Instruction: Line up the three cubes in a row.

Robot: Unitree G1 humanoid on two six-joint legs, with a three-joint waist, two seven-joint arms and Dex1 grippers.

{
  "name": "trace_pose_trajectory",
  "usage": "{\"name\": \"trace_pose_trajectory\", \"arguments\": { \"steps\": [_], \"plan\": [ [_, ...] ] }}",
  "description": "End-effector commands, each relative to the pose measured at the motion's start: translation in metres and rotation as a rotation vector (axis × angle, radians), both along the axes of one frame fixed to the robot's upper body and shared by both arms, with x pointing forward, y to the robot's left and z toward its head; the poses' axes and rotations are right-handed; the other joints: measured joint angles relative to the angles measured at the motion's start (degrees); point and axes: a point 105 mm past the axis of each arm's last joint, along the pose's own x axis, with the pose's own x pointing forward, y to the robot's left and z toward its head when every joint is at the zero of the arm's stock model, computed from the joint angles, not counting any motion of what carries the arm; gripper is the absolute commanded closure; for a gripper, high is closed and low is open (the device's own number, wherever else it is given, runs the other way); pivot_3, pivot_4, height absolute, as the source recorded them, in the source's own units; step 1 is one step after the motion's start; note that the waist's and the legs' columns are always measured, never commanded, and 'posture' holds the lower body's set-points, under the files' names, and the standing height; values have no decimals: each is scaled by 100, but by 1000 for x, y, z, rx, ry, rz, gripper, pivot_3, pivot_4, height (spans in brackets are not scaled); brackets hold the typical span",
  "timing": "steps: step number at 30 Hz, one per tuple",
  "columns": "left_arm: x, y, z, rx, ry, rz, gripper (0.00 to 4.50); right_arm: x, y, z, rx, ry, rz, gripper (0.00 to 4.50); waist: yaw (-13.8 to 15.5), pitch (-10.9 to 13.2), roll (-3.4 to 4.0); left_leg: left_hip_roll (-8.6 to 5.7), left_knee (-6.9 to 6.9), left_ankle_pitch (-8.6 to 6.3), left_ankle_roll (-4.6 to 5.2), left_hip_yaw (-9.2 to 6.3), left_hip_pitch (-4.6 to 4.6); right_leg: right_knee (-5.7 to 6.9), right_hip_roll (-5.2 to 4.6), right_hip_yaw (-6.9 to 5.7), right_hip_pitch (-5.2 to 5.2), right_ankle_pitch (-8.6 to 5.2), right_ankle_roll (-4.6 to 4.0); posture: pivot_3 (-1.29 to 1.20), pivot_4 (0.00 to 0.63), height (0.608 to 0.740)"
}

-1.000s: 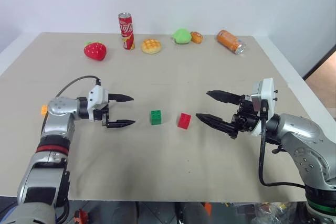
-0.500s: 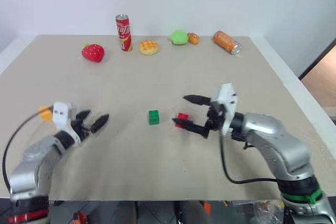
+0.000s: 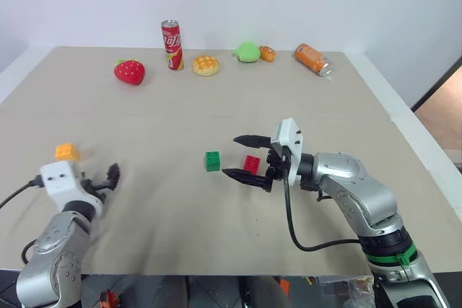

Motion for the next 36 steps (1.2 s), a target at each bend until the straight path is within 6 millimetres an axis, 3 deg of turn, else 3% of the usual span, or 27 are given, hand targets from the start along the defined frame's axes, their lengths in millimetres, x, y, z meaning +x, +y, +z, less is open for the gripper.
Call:
{"name": "trace_pose_trajectory", "arguments": {
  "steps": [1, 5, 15, 28, 31, 36],
  "plan": [
    [-9, 30, 15, 71, -30, 178, 53, -1, 4, 10, 16, -47, 23, 174, 0, 1, -3, 0, 0, 0, 0, 0, 0, 0, 0, 0, 0, 0, 0, 0, 150, 740],
    [1, 43, 18, 86, -28, 204, 53, -1, 5, 9, 17, -49, 25, 174, 6, -1, -7, -1, 1, -1, -2, -1, 0, 0, -1, -1, -1, 0, -1, 0, 150, 740],
    [29, 51, 17, 166, 14, 129, 53, -2, 2, 13, 25, -65, 6, 174, 3, -2, -10, -3, -11, -4, -7, 1, -9, -4, -1, -1, -13, -5, -4, 0, 150, 740],
    [66, 48, 19, 180, 2, 67, 53, -1, -6, 14, 30, -71, -40, 174, 4, -2, -11, -3, -13, -2, -9, 1, -20, -4, 0, -1, -24, -5, -4, 0, 150, 740],
    [67, 48, 20, 175, -5, 73, 790, 0, -9, 14, 26, -73, -52, 174, 3, -1, -11, -3, -13, -1, -11, 1, -26, -4, -1, -1, -28, -5, -3, 0, 150, 740],
    [62, 52, 14, 140, -5, 107, 2540, 2, -13, 15, 24, -76, -73, 174, 2, -1, -11, -2, -19, -1, -11, 0, -26, -4, 1, -1, -32, -6, -2, 0, 150, 740]
  ]
}}
